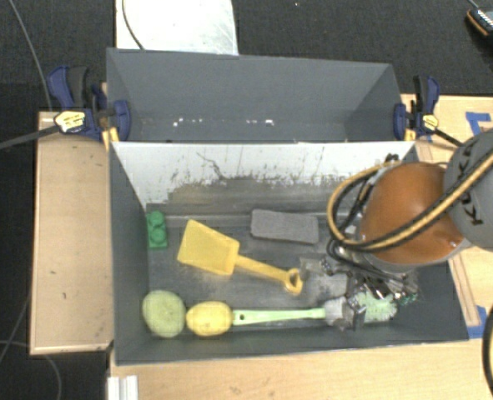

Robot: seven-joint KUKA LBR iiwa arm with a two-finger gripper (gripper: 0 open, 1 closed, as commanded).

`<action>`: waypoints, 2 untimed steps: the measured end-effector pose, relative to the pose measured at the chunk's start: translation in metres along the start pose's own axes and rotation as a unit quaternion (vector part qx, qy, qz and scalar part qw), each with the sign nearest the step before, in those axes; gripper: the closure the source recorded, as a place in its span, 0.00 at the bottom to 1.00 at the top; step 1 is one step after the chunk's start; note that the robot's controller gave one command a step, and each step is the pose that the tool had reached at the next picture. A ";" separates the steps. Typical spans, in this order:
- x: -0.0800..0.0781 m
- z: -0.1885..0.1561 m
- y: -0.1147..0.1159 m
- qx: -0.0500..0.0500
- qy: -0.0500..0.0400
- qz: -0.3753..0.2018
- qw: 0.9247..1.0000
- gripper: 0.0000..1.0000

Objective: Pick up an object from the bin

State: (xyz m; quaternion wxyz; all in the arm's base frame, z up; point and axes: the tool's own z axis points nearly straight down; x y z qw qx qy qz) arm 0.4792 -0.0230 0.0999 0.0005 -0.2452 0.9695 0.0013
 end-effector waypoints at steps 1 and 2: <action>0.005 0.030 -0.010 0.007 -0.004 -0.221 0.975 0.00; 0.012 0.029 -0.047 0.001 -0.003 -0.067 0.998 1.00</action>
Offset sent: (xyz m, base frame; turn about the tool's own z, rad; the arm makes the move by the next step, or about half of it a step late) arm 0.0110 -0.0481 -0.0299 -0.1320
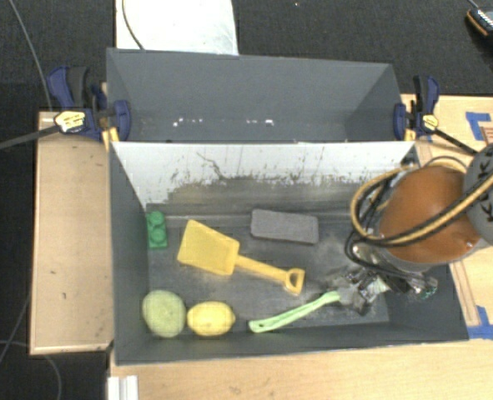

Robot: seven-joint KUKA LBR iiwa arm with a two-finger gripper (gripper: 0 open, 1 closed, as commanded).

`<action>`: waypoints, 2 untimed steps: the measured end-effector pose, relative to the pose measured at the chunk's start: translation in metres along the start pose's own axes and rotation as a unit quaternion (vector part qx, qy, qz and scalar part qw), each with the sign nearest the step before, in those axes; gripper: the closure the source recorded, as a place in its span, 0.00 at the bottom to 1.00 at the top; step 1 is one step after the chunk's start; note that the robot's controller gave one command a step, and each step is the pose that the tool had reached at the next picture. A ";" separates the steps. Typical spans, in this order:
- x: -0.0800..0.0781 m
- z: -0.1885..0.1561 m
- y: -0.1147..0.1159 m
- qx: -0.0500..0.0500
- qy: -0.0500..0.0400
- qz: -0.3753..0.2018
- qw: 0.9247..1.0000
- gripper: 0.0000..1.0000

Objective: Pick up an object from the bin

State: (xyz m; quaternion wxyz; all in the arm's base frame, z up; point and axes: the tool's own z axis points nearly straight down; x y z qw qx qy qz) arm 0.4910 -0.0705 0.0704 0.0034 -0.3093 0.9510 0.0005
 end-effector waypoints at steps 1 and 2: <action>0.000 0.000 0.000 0.000 0.000 -0.001 1.000 1.00; 0.000 -0.029 0.001 -0.001 0.001 0.000 1.000 1.00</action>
Offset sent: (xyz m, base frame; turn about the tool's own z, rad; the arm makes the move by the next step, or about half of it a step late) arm -0.0001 0.0001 0.0455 -0.0009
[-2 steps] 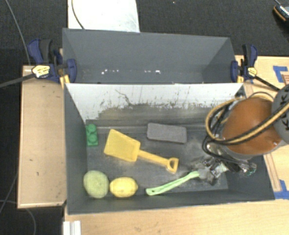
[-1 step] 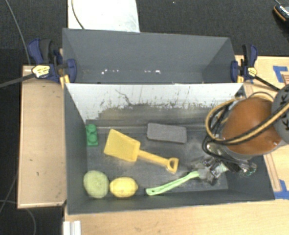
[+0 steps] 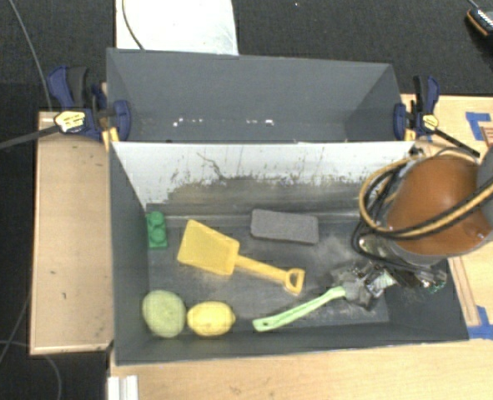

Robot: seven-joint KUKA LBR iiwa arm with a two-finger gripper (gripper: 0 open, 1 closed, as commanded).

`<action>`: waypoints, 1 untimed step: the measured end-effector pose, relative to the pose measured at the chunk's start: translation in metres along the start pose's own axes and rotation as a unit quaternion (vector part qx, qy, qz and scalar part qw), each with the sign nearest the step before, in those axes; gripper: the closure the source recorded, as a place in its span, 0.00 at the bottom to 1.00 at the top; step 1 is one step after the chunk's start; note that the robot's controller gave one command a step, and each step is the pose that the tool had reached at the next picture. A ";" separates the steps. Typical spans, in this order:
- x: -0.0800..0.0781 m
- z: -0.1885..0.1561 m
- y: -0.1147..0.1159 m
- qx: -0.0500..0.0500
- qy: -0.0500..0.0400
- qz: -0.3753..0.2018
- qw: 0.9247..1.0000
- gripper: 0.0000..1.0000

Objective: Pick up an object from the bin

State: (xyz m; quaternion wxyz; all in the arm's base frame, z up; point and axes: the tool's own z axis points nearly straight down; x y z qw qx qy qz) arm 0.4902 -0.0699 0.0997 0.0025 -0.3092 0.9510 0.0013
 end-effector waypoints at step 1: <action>-0.001 -0.018 -0.001 0.001 -0.001 0.001 1.000 1.00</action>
Offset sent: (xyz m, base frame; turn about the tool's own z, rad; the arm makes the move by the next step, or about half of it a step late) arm 0.0006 -0.0004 0.0832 0.0023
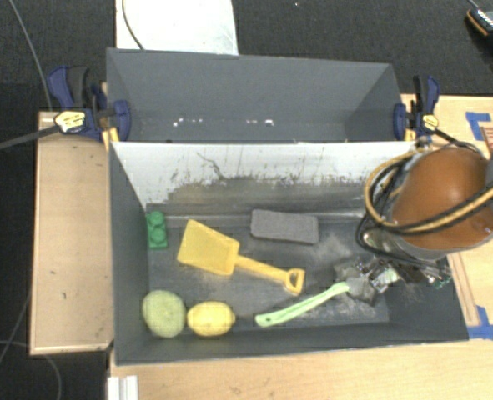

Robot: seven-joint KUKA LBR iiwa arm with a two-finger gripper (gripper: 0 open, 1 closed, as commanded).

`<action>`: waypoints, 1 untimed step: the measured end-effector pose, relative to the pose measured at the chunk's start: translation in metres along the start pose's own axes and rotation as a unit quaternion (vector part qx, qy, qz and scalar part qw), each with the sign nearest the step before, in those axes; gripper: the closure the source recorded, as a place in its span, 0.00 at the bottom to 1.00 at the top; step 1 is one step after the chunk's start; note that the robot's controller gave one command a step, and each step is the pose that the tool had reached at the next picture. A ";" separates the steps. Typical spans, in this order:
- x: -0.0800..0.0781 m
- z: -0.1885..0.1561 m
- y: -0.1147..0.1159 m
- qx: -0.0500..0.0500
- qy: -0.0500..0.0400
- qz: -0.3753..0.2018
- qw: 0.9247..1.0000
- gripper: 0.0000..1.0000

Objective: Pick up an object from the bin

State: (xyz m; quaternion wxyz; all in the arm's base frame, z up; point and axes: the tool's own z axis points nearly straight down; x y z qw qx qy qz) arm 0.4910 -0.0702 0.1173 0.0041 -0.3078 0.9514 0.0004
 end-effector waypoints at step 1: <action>0.001 -0.021 0.001 -0.003 0.003 0.000 1.000 1.00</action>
Offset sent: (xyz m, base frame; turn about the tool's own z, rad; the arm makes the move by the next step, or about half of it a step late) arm -0.0013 0.0002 0.0280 0.0008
